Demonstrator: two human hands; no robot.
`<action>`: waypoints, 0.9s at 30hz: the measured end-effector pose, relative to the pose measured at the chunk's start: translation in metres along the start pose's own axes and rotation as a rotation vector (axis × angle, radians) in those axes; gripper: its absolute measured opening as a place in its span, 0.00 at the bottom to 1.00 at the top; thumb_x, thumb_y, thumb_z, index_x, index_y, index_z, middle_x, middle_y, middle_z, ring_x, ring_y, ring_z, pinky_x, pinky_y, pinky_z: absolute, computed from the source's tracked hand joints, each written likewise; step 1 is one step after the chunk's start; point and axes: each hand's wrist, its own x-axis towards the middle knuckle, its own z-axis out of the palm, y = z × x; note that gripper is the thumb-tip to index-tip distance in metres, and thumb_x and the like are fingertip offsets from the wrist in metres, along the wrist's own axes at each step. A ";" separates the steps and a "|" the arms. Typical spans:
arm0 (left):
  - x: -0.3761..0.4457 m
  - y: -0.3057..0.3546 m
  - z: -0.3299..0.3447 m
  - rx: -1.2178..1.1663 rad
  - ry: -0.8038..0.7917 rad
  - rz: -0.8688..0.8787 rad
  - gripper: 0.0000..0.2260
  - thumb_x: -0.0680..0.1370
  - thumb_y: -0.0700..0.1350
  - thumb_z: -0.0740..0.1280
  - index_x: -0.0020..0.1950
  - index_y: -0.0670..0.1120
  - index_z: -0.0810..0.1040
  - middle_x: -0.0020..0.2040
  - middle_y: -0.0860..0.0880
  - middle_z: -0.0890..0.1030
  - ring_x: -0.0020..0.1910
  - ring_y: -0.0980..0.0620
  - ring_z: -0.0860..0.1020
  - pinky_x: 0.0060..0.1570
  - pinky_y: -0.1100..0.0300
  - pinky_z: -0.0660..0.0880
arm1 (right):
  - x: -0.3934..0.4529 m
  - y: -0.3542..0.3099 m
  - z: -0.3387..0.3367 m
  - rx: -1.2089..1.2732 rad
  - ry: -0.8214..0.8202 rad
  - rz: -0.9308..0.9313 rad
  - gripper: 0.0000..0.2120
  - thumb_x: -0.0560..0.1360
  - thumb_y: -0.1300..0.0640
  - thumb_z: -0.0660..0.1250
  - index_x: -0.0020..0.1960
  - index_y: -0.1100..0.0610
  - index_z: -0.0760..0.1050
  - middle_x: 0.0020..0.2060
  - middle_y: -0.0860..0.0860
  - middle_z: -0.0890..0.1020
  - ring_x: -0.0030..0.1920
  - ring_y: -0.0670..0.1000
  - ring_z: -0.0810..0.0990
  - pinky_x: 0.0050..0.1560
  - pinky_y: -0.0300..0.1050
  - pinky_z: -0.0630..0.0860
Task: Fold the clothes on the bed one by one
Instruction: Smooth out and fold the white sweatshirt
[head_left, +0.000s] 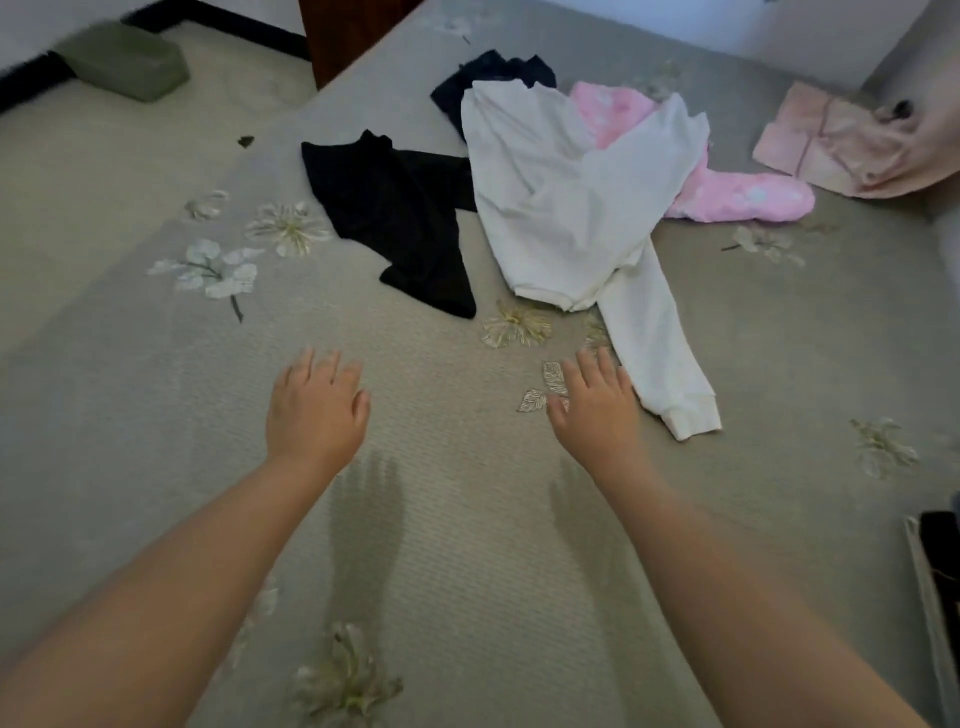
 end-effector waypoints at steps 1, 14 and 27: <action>0.011 -0.003 0.015 -0.016 -0.022 0.001 0.21 0.80 0.48 0.54 0.72 0.44 0.63 0.73 0.43 0.63 0.73 0.43 0.55 0.70 0.50 0.51 | 0.009 -0.001 0.011 0.002 -0.021 0.020 0.24 0.79 0.51 0.55 0.72 0.59 0.59 0.74 0.56 0.57 0.75 0.56 0.49 0.72 0.51 0.45; 0.153 0.023 0.186 -0.177 -0.039 0.042 0.26 0.75 0.56 0.52 0.69 0.45 0.68 0.72 0.42 0.65 0.72 0.42 0.60 0.67 0.51 0.48 | 0.179 0.055 0.127 -0.139 -0.055 0.110 0.23 0.78 0.55 0.55 0.71 0.62 0.60 0.72 0.57 0.61 0.73 0.55 0.57 0.72 0.49 0.51; 0.158 0.028 0.181 -0.159 -0.102 0.002 0.35 0.70 0.61 0.41 0.71 0.46 0.64 0.73 0.44 0.61 0.73 0.44 0.56 0.68 0.54 0.42 | 0.250 0.081 0.121 -0.163 -0.077 0.129 0.10 0.74 0.67 0.55 0.50 0.64 0.74 0.48 0.61 0.79 0.52 0.59 0.75 0.69 0.49 0.51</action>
